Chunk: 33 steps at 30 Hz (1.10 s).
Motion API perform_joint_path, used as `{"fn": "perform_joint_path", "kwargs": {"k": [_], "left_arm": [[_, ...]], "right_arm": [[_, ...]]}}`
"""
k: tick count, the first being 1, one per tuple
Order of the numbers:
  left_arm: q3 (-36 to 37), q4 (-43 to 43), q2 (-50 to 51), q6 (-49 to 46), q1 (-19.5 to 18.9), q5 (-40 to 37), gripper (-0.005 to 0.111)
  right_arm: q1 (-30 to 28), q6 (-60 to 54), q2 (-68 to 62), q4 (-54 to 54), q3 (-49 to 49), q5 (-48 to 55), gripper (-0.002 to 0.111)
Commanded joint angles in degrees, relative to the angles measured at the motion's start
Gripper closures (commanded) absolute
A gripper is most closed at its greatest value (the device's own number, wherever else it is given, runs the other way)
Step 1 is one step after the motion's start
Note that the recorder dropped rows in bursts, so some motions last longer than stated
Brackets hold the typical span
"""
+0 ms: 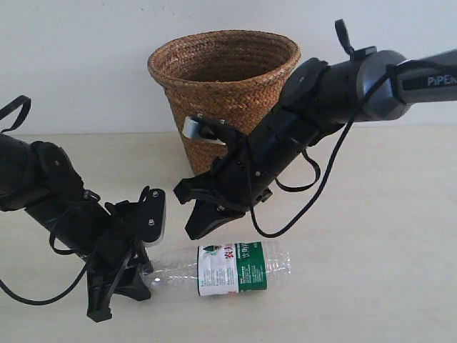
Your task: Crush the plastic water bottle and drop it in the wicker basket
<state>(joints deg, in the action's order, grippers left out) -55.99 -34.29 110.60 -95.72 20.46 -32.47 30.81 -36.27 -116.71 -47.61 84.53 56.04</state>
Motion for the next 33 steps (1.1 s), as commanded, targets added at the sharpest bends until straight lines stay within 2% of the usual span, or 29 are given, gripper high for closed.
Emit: {"fn": "perform_joint_path", "kwargs": {"k": [1,14,24,33], "left_arm": [[-0.3,-0.9,0.0,0.6,0.1,-0.1,0.102],[-0.3,-0.9,0.0,2.0,0.1,1.0,0.102],[-0.3,-0.9,0.0,2.4,0.1,1.0,0.102],[-0.3,-1.4,0.0,2.5,0.1,0.9,0.102]], "right_arm": [[-0.5,2.1,0.6,1.9,0.0,3.0,0.108],[-0.4,3.3,-5.0,2.7,0.0,1.6,0.108],[-0.6,3.3,-10.1,3.8,0.2,-5.0,0.108],[-4.4,6.6,-13.8,6.7,0.2,-5.6,0.108]]}}
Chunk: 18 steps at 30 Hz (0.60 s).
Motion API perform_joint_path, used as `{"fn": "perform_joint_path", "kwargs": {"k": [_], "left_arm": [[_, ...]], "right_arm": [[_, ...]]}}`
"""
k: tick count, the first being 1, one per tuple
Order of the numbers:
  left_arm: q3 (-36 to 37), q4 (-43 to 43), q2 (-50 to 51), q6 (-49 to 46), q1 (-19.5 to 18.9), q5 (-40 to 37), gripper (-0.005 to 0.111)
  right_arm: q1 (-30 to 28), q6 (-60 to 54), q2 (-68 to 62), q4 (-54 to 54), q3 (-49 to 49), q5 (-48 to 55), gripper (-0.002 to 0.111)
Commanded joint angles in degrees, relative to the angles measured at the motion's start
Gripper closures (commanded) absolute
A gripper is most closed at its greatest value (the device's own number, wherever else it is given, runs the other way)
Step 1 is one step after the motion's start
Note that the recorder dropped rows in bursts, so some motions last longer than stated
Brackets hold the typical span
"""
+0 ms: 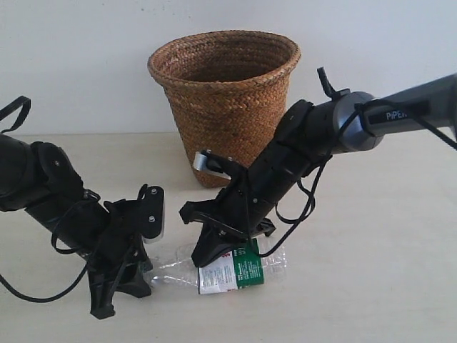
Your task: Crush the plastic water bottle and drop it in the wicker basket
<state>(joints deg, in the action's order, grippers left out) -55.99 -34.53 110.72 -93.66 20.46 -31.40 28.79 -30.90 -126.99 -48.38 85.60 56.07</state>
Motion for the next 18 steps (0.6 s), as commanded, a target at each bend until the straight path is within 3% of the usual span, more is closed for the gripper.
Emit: {"fn": "perform_joint_path", "kwargs": {"k": [1,11,18], "left_arm": [[-0.3,-1.2,-0.1,0.5,0.1,-0.2,0.102],[-0.3,-1.9,-0.1,0.5,0.1,-0.1,0.102],[-0.3,-2.6,-0.1,0.5,0.1,0.3,0.102]], "right_arm": [[-2.6,1.2,-3.8,7.8,-0.9,-5.7,0.108],[-2.8,6.7,-7.4,17.1,2.2,-3.3,0.108],[1.2,14.3,-7.6,28.3,3.1,-2.6,0.108]]}}
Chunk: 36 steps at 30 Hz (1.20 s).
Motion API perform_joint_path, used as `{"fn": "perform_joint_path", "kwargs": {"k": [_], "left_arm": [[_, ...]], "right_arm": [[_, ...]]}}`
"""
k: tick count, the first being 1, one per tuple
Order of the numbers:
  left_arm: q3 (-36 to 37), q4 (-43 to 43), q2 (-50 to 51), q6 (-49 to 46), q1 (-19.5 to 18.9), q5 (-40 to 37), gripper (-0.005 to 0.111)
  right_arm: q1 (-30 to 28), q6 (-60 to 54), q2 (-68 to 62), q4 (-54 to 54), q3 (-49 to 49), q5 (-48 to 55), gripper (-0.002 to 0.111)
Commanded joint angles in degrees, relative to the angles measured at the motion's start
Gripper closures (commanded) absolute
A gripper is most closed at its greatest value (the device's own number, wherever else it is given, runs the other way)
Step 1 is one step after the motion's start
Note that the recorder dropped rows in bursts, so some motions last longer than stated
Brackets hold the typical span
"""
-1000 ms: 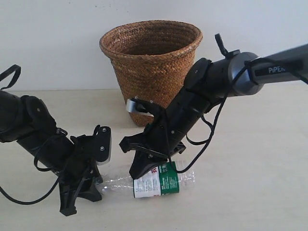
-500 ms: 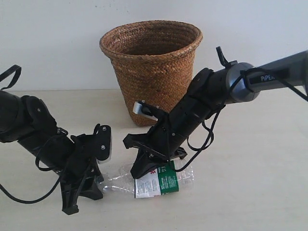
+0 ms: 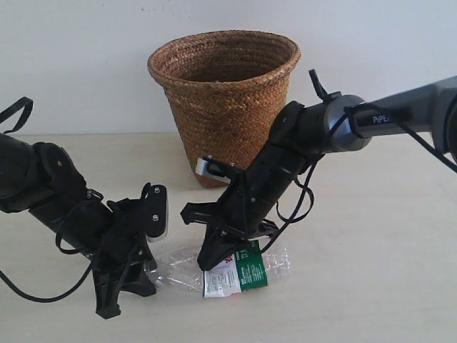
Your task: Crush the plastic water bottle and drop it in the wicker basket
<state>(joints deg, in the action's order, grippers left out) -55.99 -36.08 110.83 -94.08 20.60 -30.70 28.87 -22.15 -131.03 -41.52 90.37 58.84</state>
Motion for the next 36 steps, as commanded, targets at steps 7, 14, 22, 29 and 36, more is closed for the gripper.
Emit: {"fn": "perform_joint_path", "kwargs": {"k": [7,14,22,29,36], "left_arm": [[-0.3,-3.3,-0.2,0.9,0.0,-0.1,0.102],[-0.3,-3.3,-0.2,0.9,0.0,-0.1,0.102],[-0.3,-3.2,-0.2,0.9,0.0,0.6,0.102],[-0.3,-3.2,0.9,0.9,0.0,0.6,0.102],[-0.3,-1.6,0.5,0.9,0.0,0.7,0.102]], "right_arm": [[1.6,9.5,-3.6,26.0,-1.6,-2.9,0.108],[1.6,9.5,-5.1,27.2,-1.6,-3.1,0.108],[1.6,10.4,-6.7,27.9,5.7,4.6,0.108],[1.6,13.7,-7.4,32.3,6.9,8.4,0.108],[1.4,13.3,-7.5,32.0,7.9,11.1,0.108]]}}
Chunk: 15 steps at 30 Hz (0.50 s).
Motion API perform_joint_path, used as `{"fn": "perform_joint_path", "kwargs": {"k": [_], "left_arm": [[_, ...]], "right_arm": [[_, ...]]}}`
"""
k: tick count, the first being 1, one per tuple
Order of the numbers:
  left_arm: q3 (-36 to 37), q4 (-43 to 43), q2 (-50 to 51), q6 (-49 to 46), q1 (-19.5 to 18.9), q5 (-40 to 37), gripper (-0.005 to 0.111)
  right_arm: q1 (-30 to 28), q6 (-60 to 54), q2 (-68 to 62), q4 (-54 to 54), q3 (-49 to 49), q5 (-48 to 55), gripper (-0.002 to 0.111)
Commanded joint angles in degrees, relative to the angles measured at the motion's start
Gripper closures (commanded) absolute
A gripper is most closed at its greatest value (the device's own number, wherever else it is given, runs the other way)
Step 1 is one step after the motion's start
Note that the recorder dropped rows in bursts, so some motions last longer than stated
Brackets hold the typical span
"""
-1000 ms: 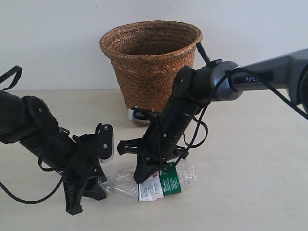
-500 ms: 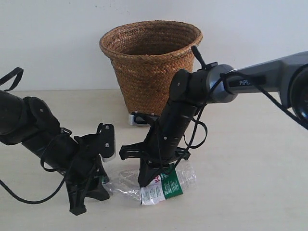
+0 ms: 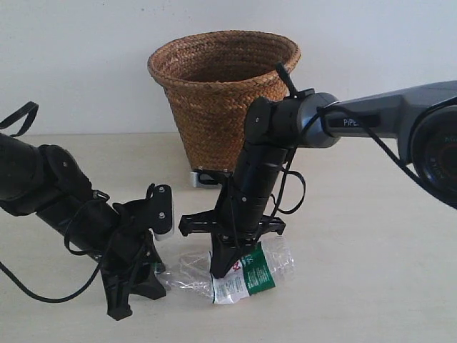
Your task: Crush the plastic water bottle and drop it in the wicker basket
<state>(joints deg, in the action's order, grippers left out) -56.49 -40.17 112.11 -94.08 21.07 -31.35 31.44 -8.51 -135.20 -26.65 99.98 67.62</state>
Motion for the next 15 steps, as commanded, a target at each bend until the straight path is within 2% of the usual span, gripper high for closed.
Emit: {"fn": "perform_joint_path", "kwargs": {"k": [1,5,10,15], "left_arm": [[0.2,2.5,-1.2,1.0,-0.5,1.4,0.102],[0.2,2.5,-1.5,1.6,-0.5,1.3,0.102],[0.2,2.5,-1.5,1.6,-0.5,1.4,0.102],[0.2,2.5,-1.5,1.6,-0.5,1.3,0.102]], "right_arm": [[-1.1,-1.3,-1.8,16.1,-1.2,2.3,0.108],[-1.1,-5.0,4.5,12.0,-1.2,2.3,0.108],[-1.2,-5.1,11.8,11.8,-1.2,2.3,0.108],[-1.1,-5.1,14.0,9.0,-1.3,2.3,0.108]]}}
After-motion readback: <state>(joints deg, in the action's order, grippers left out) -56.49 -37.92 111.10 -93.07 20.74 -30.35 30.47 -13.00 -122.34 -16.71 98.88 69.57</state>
